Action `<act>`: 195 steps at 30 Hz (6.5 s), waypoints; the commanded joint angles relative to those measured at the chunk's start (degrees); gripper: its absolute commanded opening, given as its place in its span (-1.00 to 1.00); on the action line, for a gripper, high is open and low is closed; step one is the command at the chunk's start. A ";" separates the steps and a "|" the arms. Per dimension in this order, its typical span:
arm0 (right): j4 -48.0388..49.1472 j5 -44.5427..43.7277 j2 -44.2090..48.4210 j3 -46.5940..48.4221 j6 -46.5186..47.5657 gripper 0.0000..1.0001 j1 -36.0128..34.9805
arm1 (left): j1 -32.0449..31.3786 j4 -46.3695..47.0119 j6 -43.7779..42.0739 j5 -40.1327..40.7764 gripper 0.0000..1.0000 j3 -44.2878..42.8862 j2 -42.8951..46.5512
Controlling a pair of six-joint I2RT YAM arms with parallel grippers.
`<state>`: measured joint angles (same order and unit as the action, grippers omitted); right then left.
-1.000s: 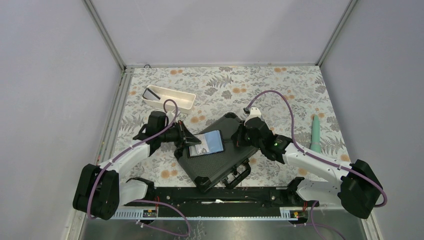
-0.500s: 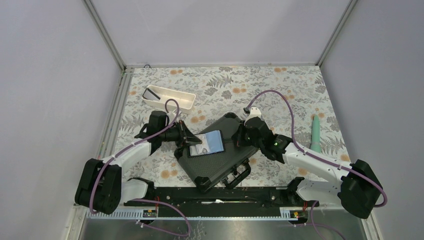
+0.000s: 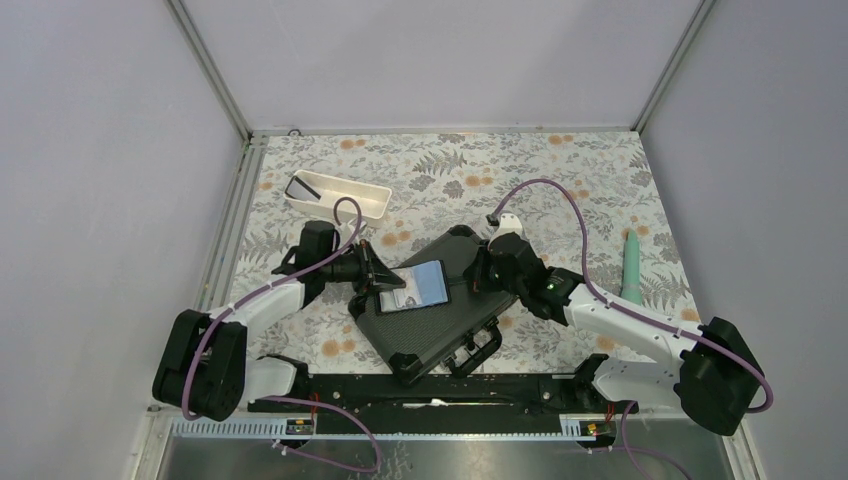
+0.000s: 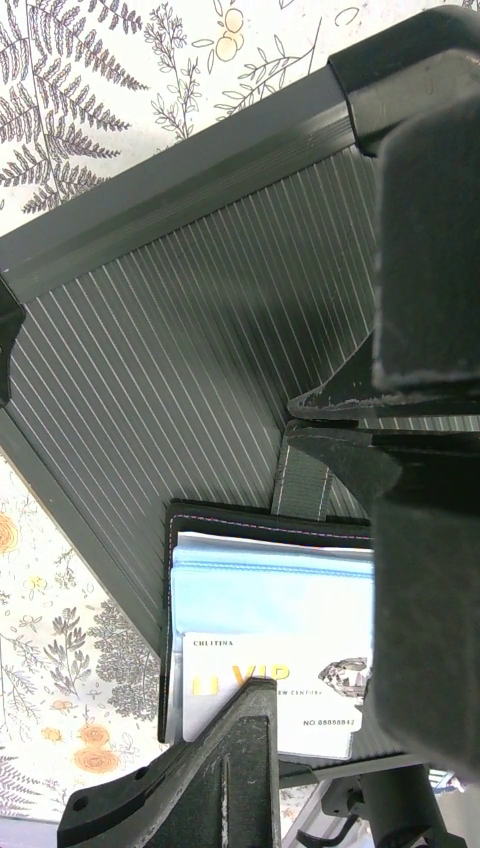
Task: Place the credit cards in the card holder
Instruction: Insert the credit card into the card holder, then pick up the credit card from the storage box.
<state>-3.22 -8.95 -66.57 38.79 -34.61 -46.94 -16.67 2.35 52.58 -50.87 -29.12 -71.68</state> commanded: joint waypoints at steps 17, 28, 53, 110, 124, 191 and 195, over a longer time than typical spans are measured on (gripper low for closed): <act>-1.11 -1.75 -0.01 2.00 -0.06 -1.00 -0.26 | -2.54 2.25 0.74 3.23 -0.97 -1.25 -1.91; -2.06 -2.64 0.88 1.75 0.11 -1.00 -0.26 | -2.58 -14.40 -8.82 9.04 -0.21 -6.58 -0.14; -1.17 -1.79 -0.06 1.73 0.16 -1.00 -0.30 | -6.59 -29.51 -16.16 19.51 -0.17 -13.17 2.40; -0.84 -2.04 1.79 0.60 -1.07 -1.00 -0.39 | -15.82 -31.09 -5.92 30.83 -0.14 -15.83 5.83; -0.64 -1.79 1.40 0.65 -1.07 -1.00 -0.48 | -18.96 -27.75 -3.78 29.87 -0.35 -18.02 2.53; -5.90 -0.85 15.21 3.17 5.66 0.44 -0.52 | 23.52 -31.09 -52.14 60.08 0.80 -70.08 -44.31; -5.03 -0.19 13.57 3.58 5.16 0.42 -0.52 | 23.52 -33.81 -53.29 58.37 0.81 -73.96 -48.27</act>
<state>-9.08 -9.96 -51.83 39.59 -29.76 -46.98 6.46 -29.80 1.96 8.21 -97.47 -117.03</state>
